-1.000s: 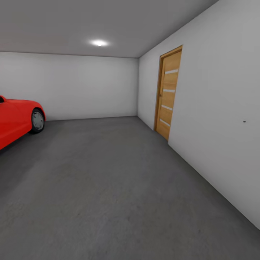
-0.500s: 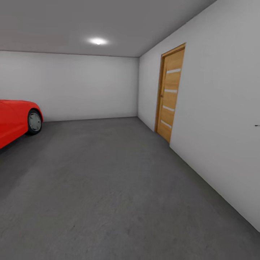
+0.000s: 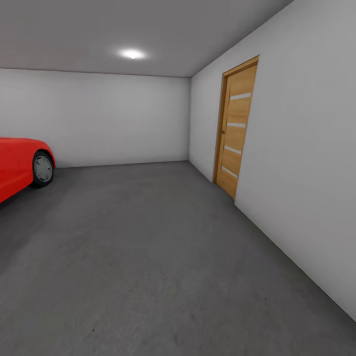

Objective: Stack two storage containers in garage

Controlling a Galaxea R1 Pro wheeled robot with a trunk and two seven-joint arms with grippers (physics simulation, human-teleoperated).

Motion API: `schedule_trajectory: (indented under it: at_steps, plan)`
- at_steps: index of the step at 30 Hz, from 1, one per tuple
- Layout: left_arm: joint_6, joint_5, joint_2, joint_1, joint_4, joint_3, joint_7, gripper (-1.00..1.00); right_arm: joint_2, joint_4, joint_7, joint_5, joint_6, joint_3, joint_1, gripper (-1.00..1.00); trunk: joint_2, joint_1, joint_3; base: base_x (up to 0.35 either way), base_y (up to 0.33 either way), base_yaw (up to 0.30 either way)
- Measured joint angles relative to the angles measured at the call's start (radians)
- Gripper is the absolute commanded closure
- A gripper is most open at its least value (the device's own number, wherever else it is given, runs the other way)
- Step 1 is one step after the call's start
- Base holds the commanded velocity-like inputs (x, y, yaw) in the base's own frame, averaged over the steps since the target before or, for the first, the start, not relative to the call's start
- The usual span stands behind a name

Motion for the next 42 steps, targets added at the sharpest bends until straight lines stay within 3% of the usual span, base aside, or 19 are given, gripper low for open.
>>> schedule_trajectory:
  at_steps: [42]
  plan:
    - [0.001,0.000,0.000,0.000,0.000,0.000,0.001,-1.00,0.000,0.000,0.000,-0.005,0.001,-0.002,0.000,-1.00,0.000,0.000,0.000,0.324,0.000,0.000]
